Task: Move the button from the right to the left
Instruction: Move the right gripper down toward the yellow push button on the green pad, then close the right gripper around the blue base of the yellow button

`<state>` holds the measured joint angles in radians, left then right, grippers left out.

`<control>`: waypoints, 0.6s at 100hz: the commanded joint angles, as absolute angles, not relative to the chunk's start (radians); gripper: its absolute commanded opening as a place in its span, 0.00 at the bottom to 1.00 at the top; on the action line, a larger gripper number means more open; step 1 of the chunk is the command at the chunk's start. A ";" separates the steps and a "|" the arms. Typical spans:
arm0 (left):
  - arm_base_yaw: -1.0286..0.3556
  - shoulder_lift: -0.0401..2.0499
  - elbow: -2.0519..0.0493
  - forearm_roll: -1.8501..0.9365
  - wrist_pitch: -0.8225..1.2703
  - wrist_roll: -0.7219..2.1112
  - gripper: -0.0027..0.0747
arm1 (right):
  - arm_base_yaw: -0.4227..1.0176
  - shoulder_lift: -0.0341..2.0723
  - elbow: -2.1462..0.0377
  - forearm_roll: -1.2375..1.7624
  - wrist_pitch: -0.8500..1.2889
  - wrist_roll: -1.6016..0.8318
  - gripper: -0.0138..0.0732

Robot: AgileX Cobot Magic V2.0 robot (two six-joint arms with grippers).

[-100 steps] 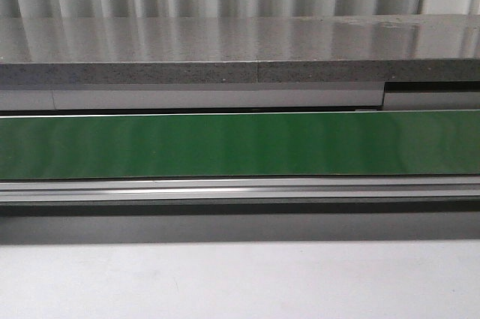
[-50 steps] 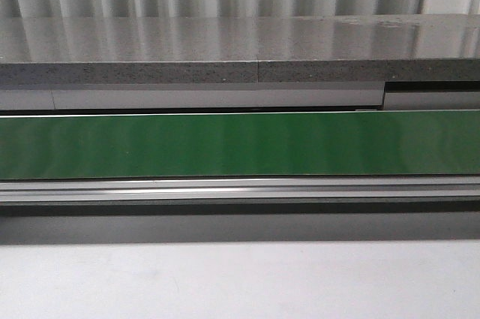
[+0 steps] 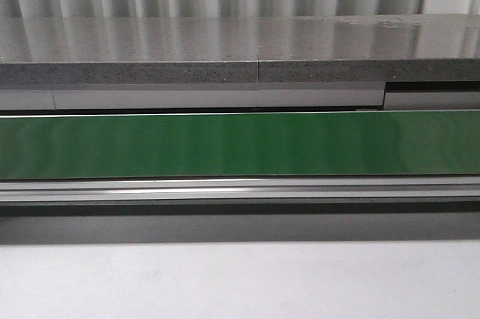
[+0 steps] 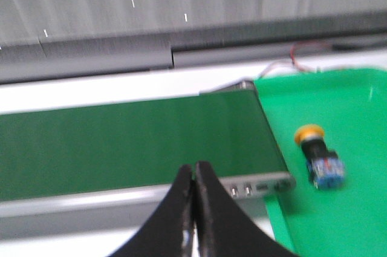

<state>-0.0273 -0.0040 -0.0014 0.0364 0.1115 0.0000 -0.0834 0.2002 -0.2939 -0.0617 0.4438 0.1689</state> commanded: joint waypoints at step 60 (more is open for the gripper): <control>-0.027 -0.041 0.023 0.028 0.034 0.000 0.01 | -0.098 0.838 -0.731 -0.078 0.738 0.166 0.90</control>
<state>-0.0273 -0.0040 -0.0014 0.0364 0.1115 0.0000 -0.0834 0.7827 -0.6458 -0.0617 0.7468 0.1689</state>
